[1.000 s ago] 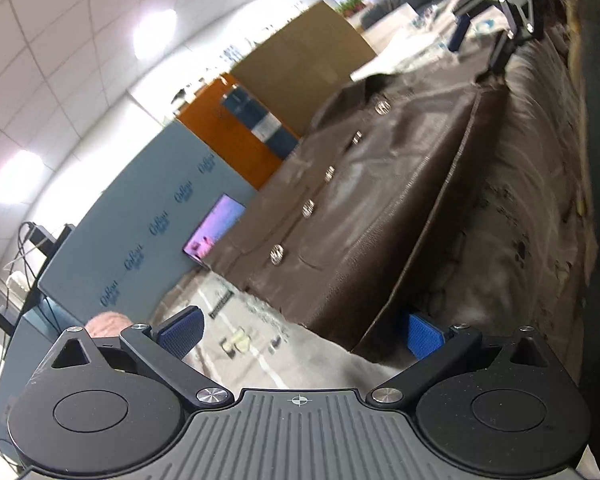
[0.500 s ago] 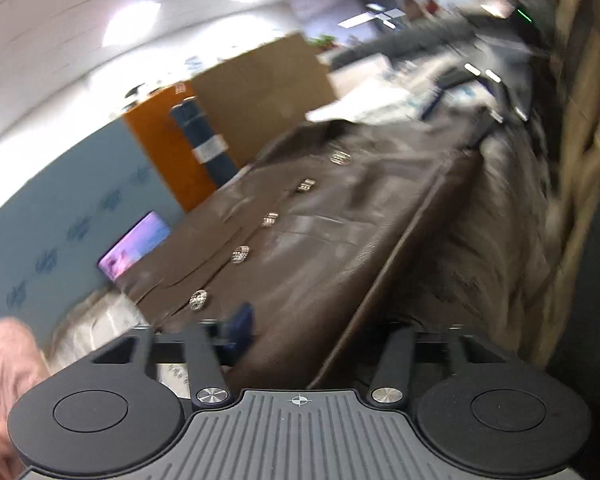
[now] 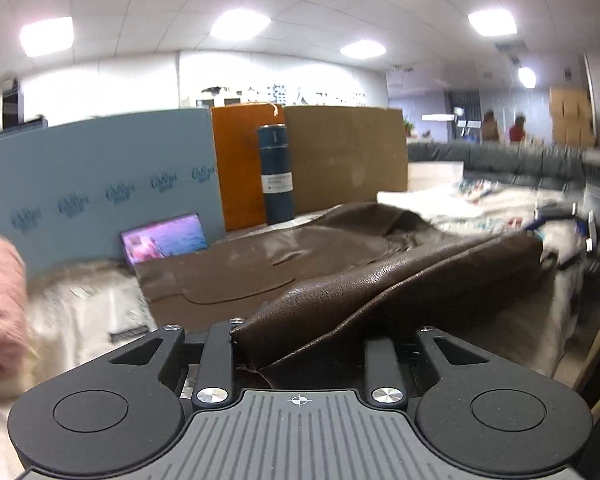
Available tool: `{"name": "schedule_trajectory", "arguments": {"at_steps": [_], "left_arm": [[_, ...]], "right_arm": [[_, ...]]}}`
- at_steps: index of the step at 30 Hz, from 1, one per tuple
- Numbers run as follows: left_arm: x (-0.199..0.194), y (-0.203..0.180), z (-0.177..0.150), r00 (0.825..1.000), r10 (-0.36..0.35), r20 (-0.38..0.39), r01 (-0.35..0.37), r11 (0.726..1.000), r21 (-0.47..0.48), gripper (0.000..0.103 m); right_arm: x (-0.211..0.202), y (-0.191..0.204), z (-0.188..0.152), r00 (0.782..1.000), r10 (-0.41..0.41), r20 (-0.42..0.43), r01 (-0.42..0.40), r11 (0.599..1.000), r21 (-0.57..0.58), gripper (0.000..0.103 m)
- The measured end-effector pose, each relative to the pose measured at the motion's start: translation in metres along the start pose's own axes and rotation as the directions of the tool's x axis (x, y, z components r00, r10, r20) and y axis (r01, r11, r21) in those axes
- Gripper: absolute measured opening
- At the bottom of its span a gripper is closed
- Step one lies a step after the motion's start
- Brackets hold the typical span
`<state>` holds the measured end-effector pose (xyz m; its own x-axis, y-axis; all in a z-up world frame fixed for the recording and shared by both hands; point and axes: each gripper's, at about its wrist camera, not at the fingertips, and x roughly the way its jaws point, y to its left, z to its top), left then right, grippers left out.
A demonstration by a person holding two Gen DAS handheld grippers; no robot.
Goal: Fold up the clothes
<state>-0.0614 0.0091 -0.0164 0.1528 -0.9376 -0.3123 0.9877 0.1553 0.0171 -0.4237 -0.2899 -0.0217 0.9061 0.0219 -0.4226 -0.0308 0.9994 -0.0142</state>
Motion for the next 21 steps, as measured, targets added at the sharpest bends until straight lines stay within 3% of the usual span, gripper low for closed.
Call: {"name": "schedule_trajectory", "arguments": {"at_steps": [3, 8, 13, 14, 16, 17, 18, 21], "left_arm": [[0.012, 0.009, 0.000, 0.999, -0.034, -0.003, 0.033, 0.992, -0.122, 0.024], [0.024, 0.015, 0.000, 1.000, 0.007, 0.027, 0.000, 0.970, -0.244, 0.022], [0.031, 0.028, 0.004, 0.997, 0.043, 0.061, -0.019, 0.938, -0.346, 0.019], [0.032, 0.030, 0.005, 0.996, 0.052, 0.073, -0.022, 0.932, -0.361, 0.018], [0.035, 0.035, 0.007, 0.993, 0.079, 0.092, -0.037, 0.920, -0.390, 0.017], [0.036, 0.038, 0.009, 0.990, 0.094, 0.104, -0.044, 0.915, -0.401, 0.016], [0.037, 0.040, 0.012, 0.987, 0.109, 0.115, -0.052, 0.910, -0.410, 0.015], [0.043, 0.053, 0.024, 0.980, 0.145, 0.136, -0.074, 0.900, -0.429, 0.015]], "right_arm": [[0.003, 0.001, -0.001, 0.999, 0.036, -0.019, -0.036, 0.999, -0.007, 0.102], [0.014, 0.002, -0.003, 0.998, 0.041, -0.049, -0.042, 0.999, -0.015, 0.102], [0.020, -0.011, 0.005, 0.998, -0.017, -0.062, 0.017, 1.000, -0.007, 0.099], [0.020, -0.016, 0.008, 0.998, -0.034, -0.053, 0.034, 0.999, 0.007, 0.091], [0.020, -0.031, 0.015, 0.999, -0.044, -0.024, 0.045, 0.997, 0.063, 0.066], [0.021, -0.039, 0.019, 1.000, -0.030, -0.007, 0.030, 0.995, 0.091, 0.043], [0.023, -0.046, 0.023, 1.000, -0.014, 0.012, 0.012, 0.995, 0.103, 0.030], [0.035, -0.063, 0.040, 0.997, 0.011, 0.071, -0.016, 0.997, 0.081, 0.011]]}}
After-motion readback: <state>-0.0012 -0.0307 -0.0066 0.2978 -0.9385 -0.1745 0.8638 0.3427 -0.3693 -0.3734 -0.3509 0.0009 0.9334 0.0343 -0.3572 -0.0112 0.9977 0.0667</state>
